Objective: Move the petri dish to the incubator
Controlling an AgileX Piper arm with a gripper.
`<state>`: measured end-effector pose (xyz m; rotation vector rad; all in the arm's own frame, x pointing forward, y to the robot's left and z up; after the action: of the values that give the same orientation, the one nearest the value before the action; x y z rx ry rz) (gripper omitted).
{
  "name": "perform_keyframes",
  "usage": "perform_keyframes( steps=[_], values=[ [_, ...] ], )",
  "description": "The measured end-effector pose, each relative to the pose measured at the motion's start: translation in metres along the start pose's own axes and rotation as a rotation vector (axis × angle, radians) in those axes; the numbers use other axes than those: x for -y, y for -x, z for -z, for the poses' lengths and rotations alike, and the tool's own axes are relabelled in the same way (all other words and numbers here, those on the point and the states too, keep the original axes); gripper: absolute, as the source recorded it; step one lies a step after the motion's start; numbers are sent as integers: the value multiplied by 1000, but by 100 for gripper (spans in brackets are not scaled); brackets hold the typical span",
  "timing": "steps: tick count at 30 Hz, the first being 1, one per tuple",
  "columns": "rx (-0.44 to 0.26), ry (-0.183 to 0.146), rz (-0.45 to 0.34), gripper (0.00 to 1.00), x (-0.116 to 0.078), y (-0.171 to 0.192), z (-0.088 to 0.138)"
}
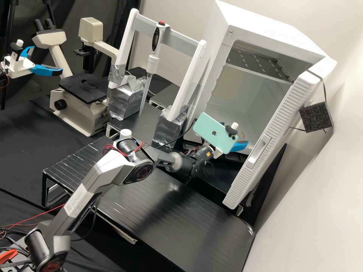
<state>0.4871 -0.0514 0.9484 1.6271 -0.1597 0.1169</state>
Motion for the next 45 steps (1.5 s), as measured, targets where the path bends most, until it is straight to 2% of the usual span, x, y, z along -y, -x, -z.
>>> perform_keyframes(
  steps=[12, 20, 21, 29, 36, 45],
  values=[
    [-20, 51, 40, 0, 0, -3, 5],
    [-23, 52, 45, 0, 2, -3, 6],
    [-25, 52, 46, 100, 3, -3, 7],
    [-43, 76, 73, 100, 9, -4, 11],
    [-63, 45, 123, 100, 13, -2, 14],
    [-104, 35, 164, 100, 11, 11, 10]
  ],
)
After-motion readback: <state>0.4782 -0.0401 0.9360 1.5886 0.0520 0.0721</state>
